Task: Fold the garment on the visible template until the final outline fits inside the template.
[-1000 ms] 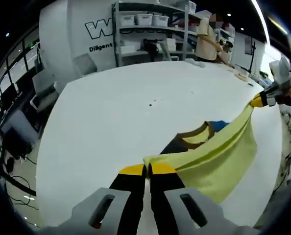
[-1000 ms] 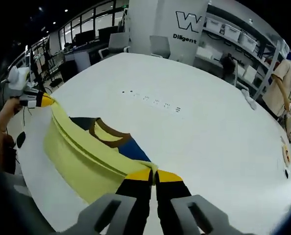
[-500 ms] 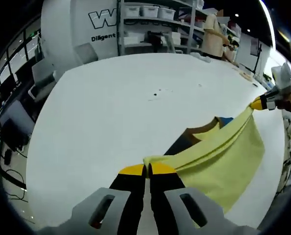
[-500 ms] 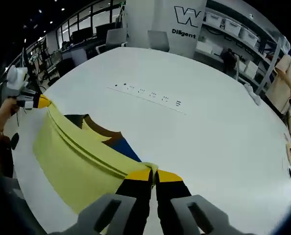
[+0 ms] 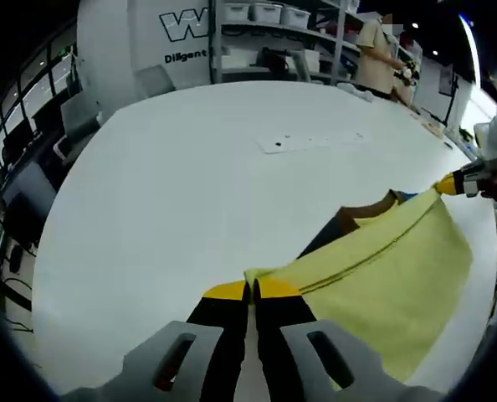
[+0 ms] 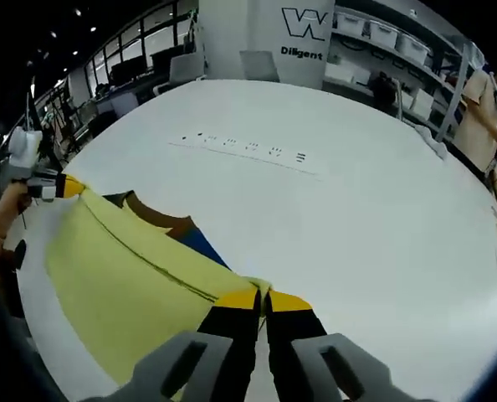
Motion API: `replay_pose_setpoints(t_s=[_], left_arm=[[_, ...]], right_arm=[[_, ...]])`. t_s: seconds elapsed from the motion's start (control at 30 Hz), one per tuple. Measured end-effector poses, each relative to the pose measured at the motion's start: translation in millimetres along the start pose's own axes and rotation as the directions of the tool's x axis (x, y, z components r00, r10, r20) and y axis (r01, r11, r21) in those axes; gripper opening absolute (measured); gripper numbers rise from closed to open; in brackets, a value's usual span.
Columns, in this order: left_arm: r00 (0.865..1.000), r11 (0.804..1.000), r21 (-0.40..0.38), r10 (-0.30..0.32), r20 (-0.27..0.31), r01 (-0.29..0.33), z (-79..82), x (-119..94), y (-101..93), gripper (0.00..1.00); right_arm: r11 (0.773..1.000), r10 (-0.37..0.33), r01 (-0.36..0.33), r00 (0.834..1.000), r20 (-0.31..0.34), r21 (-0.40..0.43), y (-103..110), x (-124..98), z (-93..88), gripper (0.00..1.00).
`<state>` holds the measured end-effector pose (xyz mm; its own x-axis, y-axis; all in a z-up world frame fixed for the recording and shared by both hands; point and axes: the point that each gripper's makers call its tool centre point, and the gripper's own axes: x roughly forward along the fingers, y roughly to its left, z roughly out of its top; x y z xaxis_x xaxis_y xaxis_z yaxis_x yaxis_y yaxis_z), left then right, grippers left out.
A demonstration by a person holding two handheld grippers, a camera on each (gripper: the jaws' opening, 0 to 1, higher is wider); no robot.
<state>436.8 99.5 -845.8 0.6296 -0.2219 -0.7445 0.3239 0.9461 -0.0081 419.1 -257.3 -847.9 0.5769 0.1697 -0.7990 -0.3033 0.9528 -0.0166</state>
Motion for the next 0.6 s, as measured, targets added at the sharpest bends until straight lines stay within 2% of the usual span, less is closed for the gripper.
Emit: replay_pose_setpoints(t_s=[0.03, 0.2, 0.4, 0.6], left_arm=[[1.000, 1.000, 0.010, 0.006, -0.001, -0.006, -3.8, 4, 1.5, 0.00], [1.000, 0.999, 0.041, 0.029, 0.010, -0.029, -1.5, 2, -0.2, 0.00], [1.000, 0.999, 0.031, 0.028, 0.006, -0.028, -6.9, 2, -3.3, 0.00], [1.000, 0.999, 0.043, 0.021, -0.005, -0.021, -13.1, 2, -2.9, 0.00]], right_arm=[[1.000, -0.001, 0.001, 1.000, 0.001, 0.001, 0, 2, -2.4, 0.00], [1.000, 0.016, -0.016, 1.000, 0.005, 0.004, 1, 8, -8.6, 0.00], [0.999, 0.033, -0.034, 0.999, 0.014, 0.013, 0, 15, -14.3, 0.00], [0.997, 0.052, -0.054, 0.998, 0.032, 0.054, -1, 14, -13.1, 0.00]])
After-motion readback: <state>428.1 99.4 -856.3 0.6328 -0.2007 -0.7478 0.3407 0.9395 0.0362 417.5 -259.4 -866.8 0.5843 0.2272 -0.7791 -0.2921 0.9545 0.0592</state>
